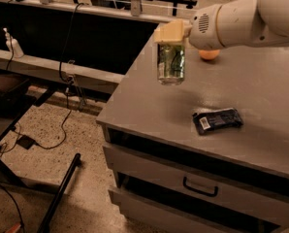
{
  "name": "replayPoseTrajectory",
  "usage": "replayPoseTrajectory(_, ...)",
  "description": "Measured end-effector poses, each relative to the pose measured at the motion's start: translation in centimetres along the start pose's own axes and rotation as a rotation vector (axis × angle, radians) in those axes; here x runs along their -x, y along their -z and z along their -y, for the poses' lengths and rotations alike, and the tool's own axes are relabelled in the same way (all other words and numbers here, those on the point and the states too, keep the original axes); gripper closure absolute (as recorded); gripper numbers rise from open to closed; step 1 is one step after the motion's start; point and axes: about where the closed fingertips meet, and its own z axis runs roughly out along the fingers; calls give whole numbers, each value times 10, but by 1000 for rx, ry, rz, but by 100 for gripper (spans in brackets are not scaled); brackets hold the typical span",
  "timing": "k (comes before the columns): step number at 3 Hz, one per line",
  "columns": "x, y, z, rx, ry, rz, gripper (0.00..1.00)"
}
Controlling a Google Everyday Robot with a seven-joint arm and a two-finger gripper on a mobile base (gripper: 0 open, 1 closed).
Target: Place green can upright
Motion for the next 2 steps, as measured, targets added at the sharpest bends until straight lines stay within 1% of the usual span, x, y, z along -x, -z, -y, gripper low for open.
replayPoseTrajectory(1, 1, -5, 4, 1, 3, 35, 100)
replayPoseTrajectory(2, 15, 2, 6, 78, 57, 149, 100)
